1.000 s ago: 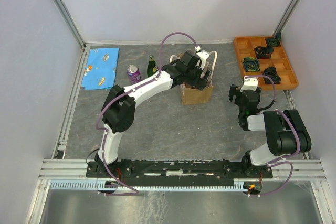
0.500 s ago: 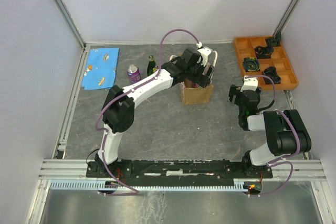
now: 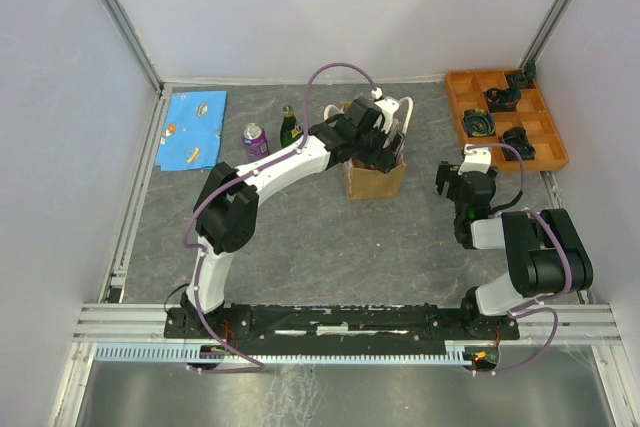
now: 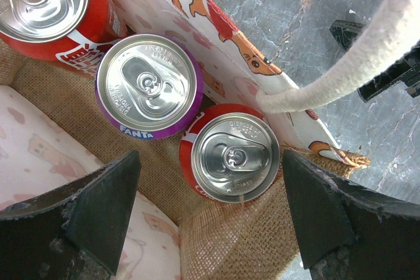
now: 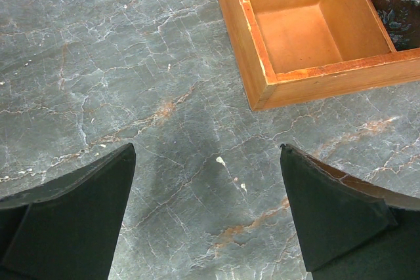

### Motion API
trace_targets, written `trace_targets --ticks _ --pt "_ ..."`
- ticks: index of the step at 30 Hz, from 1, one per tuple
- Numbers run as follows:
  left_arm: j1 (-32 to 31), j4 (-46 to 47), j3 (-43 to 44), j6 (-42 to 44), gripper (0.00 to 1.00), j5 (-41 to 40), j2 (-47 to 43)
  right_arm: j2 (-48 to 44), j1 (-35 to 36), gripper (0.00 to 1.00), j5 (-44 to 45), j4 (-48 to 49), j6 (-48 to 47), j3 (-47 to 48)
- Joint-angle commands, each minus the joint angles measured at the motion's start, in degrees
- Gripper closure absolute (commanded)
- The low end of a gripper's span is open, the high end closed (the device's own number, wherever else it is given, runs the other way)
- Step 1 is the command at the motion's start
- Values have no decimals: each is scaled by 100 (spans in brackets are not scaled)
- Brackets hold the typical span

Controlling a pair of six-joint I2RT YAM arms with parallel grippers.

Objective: Take the beverage out of the canvas bag

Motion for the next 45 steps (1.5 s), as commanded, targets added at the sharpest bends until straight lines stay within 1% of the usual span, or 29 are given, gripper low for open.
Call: trace_targets --ticks 1,6,18,31,40,45 --pt "-65 145 -68 -288 6 85 -247 -57 -13 1 -42 139 -22 152" --pt "-75 210 -95 -390 6 154 -251 -56 -13 1 -42 139 -20 160" --pt "-199 150 -144 -442 4 -68 -158 -50 -13 1 -42 140 -19 160" --pt "-212 65 -42 -334 6 -212 241 -56 -17 1 -42 139 -20 160" --pt "-305 -280 108 -109 16 -390 585 -54 -17 1 -43 139 -18 161" --pt "-308 -334 13 -81 27 -379 635 -56 -14 1 -42 139 -16 156"
